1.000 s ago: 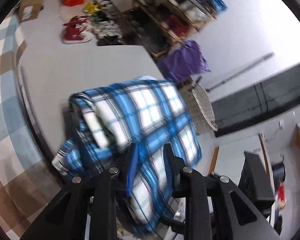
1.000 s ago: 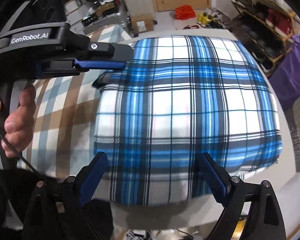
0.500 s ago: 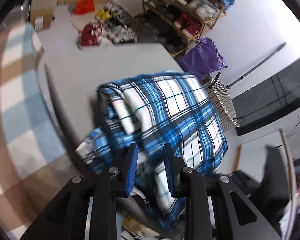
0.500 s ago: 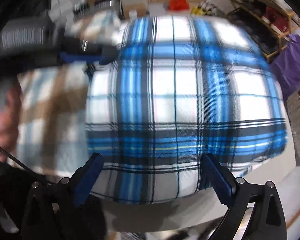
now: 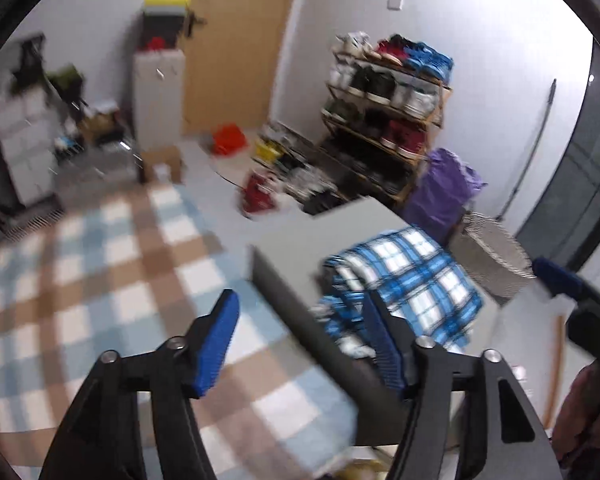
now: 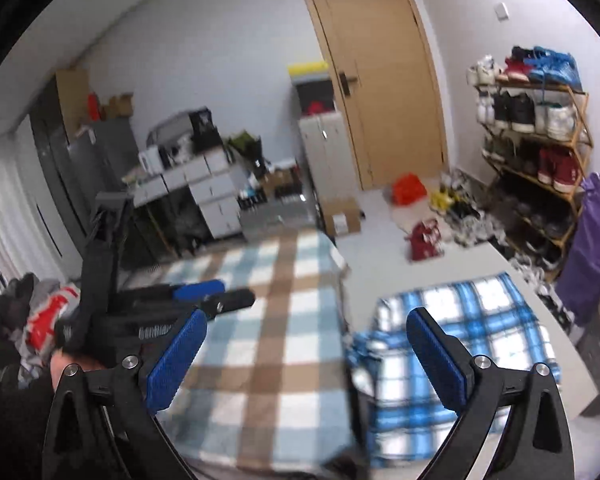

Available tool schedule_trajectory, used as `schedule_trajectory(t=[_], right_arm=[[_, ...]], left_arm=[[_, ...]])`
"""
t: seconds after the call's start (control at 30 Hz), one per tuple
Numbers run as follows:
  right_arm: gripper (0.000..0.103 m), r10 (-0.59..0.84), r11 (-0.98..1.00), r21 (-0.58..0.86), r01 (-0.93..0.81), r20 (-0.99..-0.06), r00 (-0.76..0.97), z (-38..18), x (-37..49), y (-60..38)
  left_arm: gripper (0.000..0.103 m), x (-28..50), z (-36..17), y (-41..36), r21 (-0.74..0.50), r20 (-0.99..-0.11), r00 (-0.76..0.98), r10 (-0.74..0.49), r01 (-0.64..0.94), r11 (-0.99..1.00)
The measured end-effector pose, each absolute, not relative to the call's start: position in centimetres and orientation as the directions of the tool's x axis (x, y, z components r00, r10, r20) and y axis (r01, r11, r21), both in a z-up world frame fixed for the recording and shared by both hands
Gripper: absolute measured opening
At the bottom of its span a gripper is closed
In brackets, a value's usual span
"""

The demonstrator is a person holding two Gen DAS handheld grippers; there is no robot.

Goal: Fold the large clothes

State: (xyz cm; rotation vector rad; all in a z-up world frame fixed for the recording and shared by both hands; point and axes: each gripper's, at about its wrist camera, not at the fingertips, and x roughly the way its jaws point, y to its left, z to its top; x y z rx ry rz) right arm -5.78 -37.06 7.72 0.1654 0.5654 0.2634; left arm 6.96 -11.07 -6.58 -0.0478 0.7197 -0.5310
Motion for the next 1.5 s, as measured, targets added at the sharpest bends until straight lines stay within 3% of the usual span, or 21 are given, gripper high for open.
schedule_trajectory(t=[0.17, 0.3, 0.4, 0.6, 0.8, 0.97, 1.17, 1.5], right_arm=[[0.101, 0.232, 0.963, 0.231, -0.138, -0.453, 0.861, 8.4, -6.5, -33.5], [0.102, 0.159, 0.962, 0.269, -0.048, -0.411, 0.898, 7.7, -8.0, -33.5], [0.103, 0.091, 0.958, 0.285, 0.016, -0.36, 0.928, 6.6, -10.6, -33.9], [0.103, -0.069, 0.955, 0.25, 0.162, -0.343, 0.937, 3.1, -15.9, -34.0], [0.103, -0.191, 0.948, 0.179, 0.262, -0.337, 0.922, 0.3, -19.6, -35.0], [0.103, -0.249, 0.945, 0.109, 0.309, -0.376, 0.892, -0.3, -20.8, -36.6], [0.103, -0.312, 0.927, 0.092, 0.363, -0.344, 0.886, -1.4, -22.3, -37.7], [0.103, -0.358, 0.919, 0.026, 0.394, -0.364, 0.86, -2.3, -22.3, -37.7]], left_arm=[[0.078, 4.4, -5.8, -7.9, -0.173, -0.55, 0.708, -0.442, 0.422, 0.89], [0.08, 2.8, -6.0, -7.1, -0.175, -0.513, 0.721, -0.466, 0.443, 0.879], [0.089, 0.9, -6.2, -6.7, -0.143, -0.481, 0.748, -0.457, 0.447, 0.883], [0.09, -1.6, -7.9, -7.8, -0.09, -0.422, 0.777, -0.467, 0.477, 0.874], [0.09, -2.4, -9.5, -9.6, -0.145, -0.414, 0.76, -0.501, 0.489, 0.86], [0.09, -3.5, -10.4, -11.2, -0.194, -0.388, 0.748, -0.538, 0.504, 0.842], [0.09, -5.0, -11.2, -13.4, -0.118, -0.37, 0.76, -0.534, 0.532, 0.839], [0.09, -5.4, -12.4, -15.2, -0.105, -0.425, 0.721, -0.547, 0.562, 0.821]])
